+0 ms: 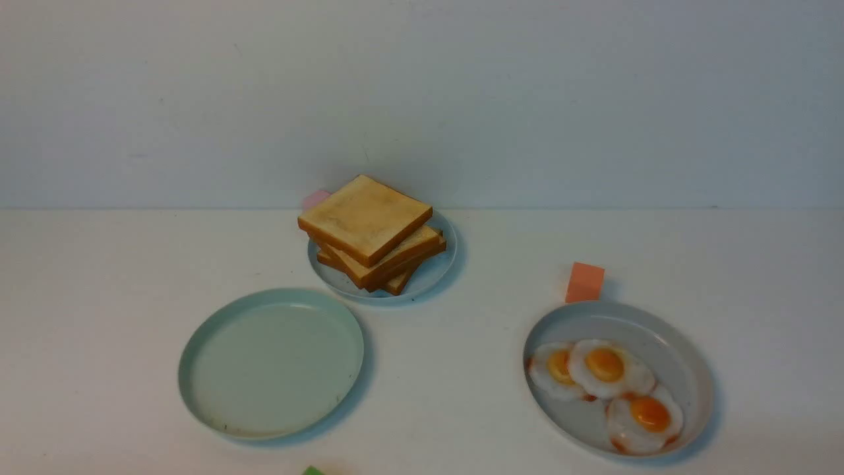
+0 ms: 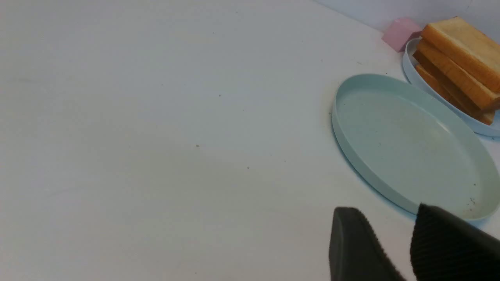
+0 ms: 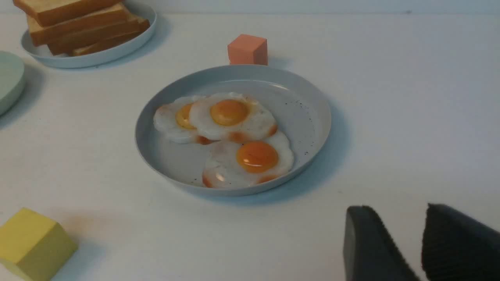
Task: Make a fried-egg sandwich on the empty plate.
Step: Use the left arm to grab a slice of bread
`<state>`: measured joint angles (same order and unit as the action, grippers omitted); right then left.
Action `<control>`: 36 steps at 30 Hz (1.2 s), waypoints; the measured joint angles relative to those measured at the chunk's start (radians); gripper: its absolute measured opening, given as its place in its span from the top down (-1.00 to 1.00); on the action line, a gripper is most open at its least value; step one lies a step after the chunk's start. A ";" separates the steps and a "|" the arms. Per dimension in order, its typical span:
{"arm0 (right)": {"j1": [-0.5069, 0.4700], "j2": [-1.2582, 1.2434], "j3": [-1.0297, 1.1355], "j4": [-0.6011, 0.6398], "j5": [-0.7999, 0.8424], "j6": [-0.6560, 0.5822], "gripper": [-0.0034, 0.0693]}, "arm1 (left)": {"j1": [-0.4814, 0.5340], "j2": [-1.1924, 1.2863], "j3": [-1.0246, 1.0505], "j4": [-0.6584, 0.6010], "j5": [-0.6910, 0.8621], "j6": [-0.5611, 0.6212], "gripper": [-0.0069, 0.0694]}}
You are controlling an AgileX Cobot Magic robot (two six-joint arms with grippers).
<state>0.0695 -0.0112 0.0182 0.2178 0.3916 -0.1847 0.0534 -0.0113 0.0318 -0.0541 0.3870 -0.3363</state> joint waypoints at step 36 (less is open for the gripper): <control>0.000 0.000 0.000 0.000 0.000 0.000 0.24 | 0.000 0.000 -0.009 -0.422 -0.357 -0.271 0.23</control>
<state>0.0695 -0.0112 0.0182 0.2178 0.3916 -0.1847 0.0534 -0.0113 0.0233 -0.4761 0.0297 -0.6069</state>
